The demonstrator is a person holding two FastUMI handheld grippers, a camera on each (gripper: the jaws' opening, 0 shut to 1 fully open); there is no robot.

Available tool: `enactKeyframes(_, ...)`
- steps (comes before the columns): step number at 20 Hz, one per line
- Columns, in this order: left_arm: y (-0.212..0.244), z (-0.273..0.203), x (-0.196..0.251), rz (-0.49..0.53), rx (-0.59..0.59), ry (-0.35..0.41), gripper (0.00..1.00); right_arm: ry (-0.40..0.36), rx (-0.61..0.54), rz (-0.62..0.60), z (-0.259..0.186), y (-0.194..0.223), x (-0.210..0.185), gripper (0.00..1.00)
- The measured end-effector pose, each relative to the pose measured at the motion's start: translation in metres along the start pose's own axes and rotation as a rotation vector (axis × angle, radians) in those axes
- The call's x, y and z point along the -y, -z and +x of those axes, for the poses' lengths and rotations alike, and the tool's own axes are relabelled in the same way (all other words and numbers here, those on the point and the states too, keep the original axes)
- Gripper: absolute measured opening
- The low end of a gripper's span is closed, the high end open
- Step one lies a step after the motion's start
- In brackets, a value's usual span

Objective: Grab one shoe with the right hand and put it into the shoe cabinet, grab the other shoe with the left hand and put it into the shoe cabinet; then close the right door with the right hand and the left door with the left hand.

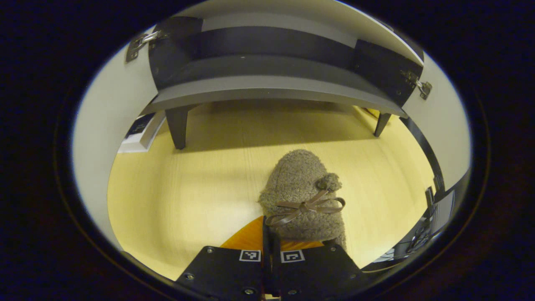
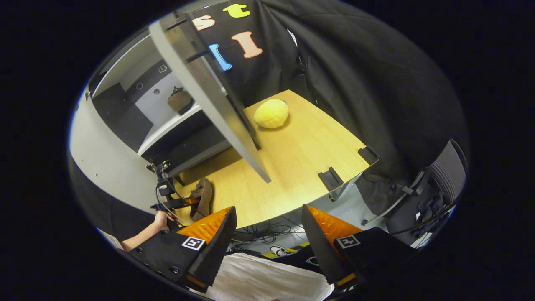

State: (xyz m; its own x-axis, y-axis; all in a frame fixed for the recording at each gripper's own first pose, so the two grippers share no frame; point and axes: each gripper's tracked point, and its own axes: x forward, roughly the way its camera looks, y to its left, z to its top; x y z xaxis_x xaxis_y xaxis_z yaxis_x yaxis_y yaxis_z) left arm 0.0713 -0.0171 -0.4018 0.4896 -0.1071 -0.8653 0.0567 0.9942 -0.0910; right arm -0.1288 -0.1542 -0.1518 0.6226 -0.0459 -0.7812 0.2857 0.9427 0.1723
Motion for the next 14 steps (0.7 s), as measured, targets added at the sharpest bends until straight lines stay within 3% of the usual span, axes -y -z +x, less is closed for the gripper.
enactKeyframes(8, -0.007, -0.093, 0.022, 0.002, 0.086, -0.097, 0.02, -0.091, 0.042, -0.056, 0.033, -0.062, 0.032, 0.98)
enactKeyframes(11, -0.032, -0.138, 0.04, -0.014, 0.145, -0.091, 0.02, -0.127, 0.042, -0.074, 0.047, -0.084, 0.039, 0.98)
enactKeyframes(14, -0.063, -0.167, 0.047, -0.043, 0.203, -0.132, 0.02, -0.17, 0.062, -0.126, 0.053, -0.106, 0.044, 0.98)
